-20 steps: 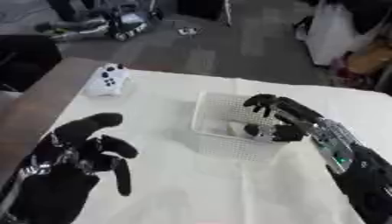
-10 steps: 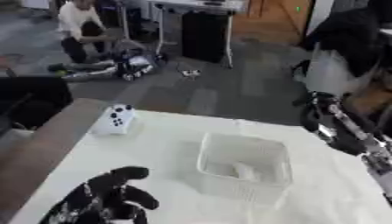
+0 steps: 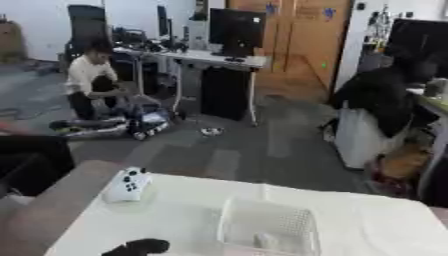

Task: Pick up objects on the table and place them in the box.

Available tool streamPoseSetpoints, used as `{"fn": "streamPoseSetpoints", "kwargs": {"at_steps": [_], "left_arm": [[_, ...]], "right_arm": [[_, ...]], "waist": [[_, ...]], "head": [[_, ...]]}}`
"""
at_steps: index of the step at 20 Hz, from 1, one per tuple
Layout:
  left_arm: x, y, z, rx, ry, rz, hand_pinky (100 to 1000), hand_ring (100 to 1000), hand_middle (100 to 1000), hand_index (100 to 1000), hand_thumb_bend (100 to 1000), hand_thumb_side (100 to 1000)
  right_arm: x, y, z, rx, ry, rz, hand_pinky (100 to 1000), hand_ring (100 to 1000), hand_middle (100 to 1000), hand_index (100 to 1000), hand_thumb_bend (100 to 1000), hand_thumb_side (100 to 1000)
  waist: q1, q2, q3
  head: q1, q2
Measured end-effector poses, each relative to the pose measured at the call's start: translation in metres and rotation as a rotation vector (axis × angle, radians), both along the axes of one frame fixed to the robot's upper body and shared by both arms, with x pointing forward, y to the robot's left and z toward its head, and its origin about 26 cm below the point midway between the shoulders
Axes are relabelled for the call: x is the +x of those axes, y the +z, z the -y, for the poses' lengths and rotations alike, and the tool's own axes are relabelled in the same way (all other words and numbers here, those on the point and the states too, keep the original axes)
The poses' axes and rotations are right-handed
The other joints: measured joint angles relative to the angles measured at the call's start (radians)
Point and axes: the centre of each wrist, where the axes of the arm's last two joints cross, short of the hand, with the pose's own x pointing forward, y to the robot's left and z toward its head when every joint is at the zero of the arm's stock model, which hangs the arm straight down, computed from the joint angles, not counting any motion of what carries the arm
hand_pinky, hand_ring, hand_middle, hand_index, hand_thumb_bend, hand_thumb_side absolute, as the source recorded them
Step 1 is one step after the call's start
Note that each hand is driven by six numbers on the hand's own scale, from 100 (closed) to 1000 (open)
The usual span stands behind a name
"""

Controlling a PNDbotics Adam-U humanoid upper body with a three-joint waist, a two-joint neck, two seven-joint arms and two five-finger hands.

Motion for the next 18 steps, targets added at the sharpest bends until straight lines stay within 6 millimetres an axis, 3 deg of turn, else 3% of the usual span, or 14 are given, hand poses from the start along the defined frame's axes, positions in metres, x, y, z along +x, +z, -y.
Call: {"fn": "streamPoseSetpoints", "kwargs": {"at_steps": [3, 6, 13, 18], "left_arm": [[0.000, 0.000, -0.001, 0.002, 0.002, -0.002, 407, 741, 868, 888, 500, 916], [-0.001, -0.003, -0.002, 0.002, 0.006, -0.010, 405, 741, 868, 889, 494, 921], [-0.004, -0.009, -0.006, 0.016, 0.024, -0.025, 403, 742, 869, 889, 487, 929], [-0.004, -0.010, -0.006, 0.016, 0.030, -0.024, 405, 741, 868, 888, 491, 920]], "right_arm": [[-0.026, -0.030, -0.017, 0.081, 0.049, -0.012, 100, 253, 364, 526, 132, 1000], [-0.038, -0.042, -0.025, 0.114, 0.046, 0.012, 100, 285, 402, 554, 148, 1000], [-0.041, -0.044, -0.029, 0.193, 0.035, 0.100, 100, 316, 420, 556, 132, 1000], [-0.040, -0.041, -0.031, 0.265, 0.033, 0.175, 100, 329, 420, 549, 130, 1000]], "waist": [[0.008, 0.000, -0.007], [0.010, -0.003, -0.019], [0.011, -0.013, -0.039], [0.011, -0.013, -0.041]], "head": [[0.025, -0.011], [0.034, -0.011], [0.031, 0.000], [-0.019, 0.003]]}}
